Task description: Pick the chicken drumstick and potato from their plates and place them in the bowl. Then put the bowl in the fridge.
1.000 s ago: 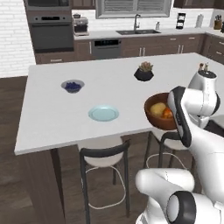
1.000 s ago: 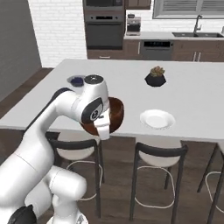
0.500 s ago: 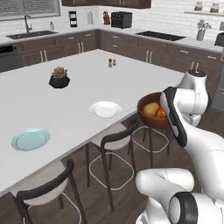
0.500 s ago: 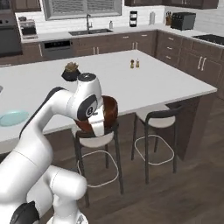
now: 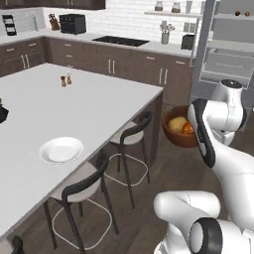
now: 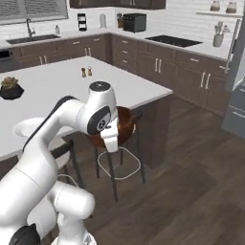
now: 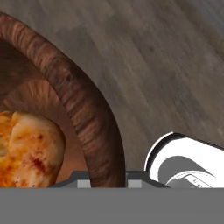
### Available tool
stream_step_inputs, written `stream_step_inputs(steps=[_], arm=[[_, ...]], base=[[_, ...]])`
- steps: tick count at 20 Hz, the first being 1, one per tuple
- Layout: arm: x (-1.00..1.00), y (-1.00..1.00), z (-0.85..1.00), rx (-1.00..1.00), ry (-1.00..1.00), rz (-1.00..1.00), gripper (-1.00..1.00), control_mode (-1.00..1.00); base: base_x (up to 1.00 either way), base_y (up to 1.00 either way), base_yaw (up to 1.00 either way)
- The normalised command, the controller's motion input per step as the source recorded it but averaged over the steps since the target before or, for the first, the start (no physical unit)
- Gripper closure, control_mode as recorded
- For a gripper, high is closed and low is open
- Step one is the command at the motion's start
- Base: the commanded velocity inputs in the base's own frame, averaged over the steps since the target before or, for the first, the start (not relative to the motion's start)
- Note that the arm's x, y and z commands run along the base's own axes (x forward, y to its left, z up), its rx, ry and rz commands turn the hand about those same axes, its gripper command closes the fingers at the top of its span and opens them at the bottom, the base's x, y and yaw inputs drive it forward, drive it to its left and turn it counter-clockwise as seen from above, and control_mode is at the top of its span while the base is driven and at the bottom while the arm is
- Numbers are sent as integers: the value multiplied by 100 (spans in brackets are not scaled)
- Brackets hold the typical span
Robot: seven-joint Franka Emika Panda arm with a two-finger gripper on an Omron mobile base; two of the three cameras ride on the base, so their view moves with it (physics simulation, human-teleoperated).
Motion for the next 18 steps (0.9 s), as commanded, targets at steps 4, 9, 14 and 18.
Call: stream_step_inputs(steps=[4,9,14,18], arm=[[0,0,0,0,0,0,100,100],[0,0,0,0,0,0,100,100],[0,0,0,0,0,0,100,100],[0,0,0,0,0,0,100,100]], base=[[71,-56,-43],[70,-30,-55],[80,-9,-45],[100,1,-29]])
